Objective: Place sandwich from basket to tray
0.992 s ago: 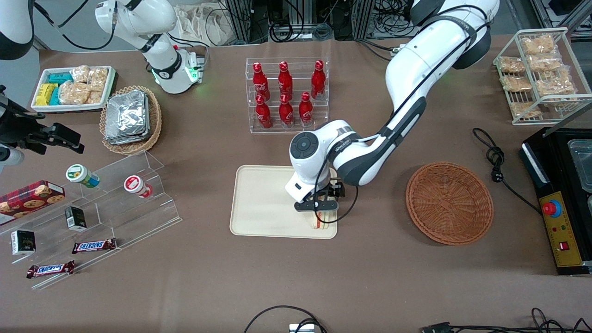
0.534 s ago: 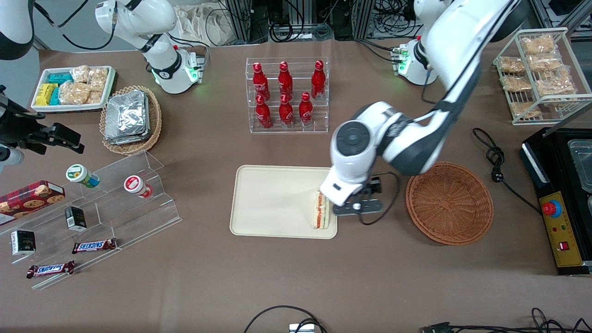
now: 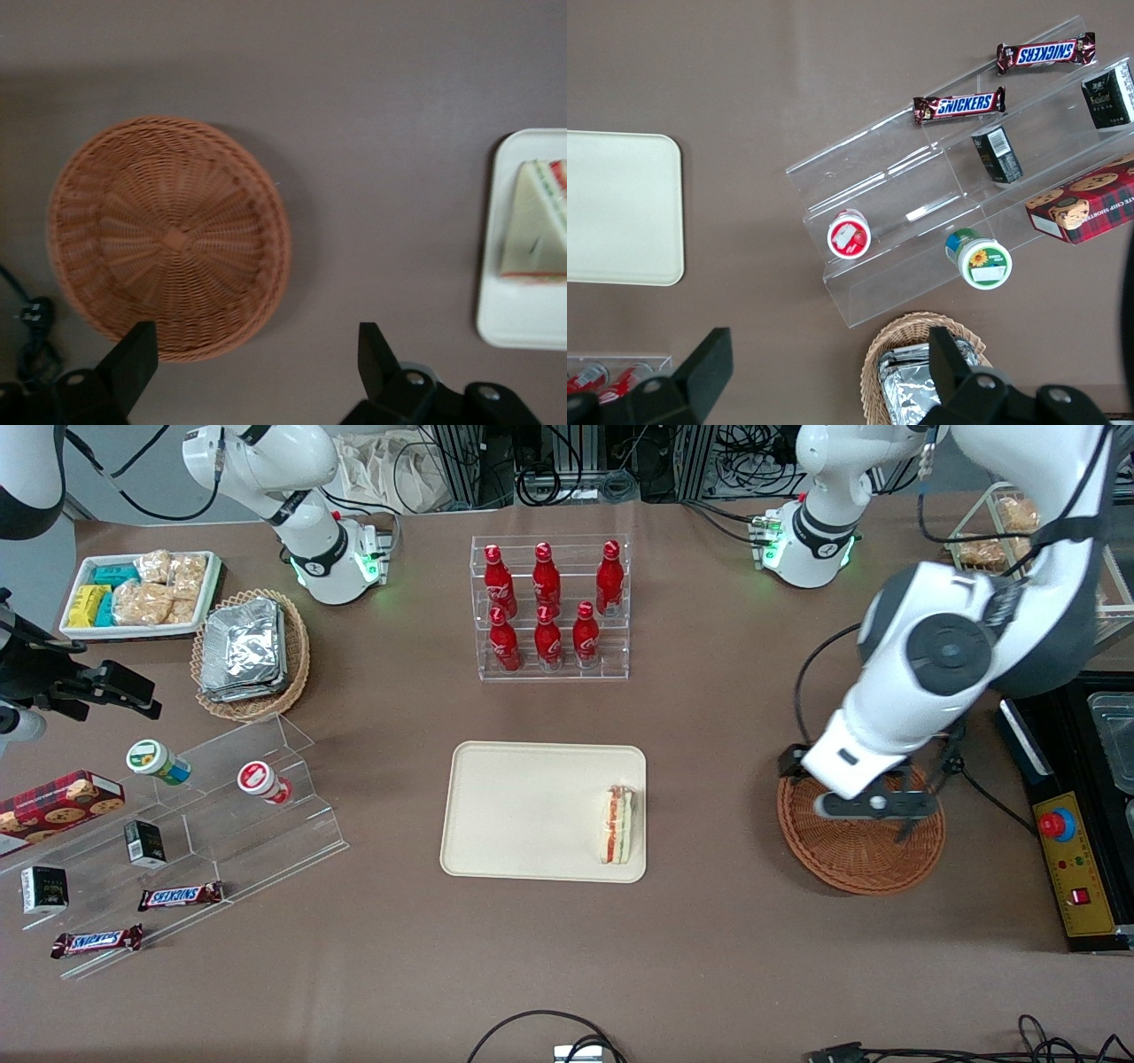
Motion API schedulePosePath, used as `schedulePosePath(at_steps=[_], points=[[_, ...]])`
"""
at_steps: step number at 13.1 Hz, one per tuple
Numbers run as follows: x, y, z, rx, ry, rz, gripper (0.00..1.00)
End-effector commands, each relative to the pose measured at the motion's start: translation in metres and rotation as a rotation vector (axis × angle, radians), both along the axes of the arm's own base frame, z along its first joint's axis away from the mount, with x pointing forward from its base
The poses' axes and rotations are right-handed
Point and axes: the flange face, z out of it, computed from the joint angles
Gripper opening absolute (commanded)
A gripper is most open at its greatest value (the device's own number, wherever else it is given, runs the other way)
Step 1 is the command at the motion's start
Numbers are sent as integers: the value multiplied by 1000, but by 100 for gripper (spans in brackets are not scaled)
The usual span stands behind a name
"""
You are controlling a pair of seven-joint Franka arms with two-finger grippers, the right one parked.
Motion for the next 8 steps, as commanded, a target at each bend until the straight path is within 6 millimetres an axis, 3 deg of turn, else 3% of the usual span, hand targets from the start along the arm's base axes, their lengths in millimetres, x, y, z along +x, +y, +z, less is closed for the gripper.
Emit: schedulePosePath(at_steps=[1,2,3,4,6,8], points=[[-26,46,39,-19,-24,-40,100],[-42,54,48,-32,-11,-70,100],[-57,81,60,-49,-25,-53,100],[-70,94,70,-55,-37,-52,100],[-81,103,84,-51,-25,-43,100],[-80,104,99,-36,-7,-34,100]])
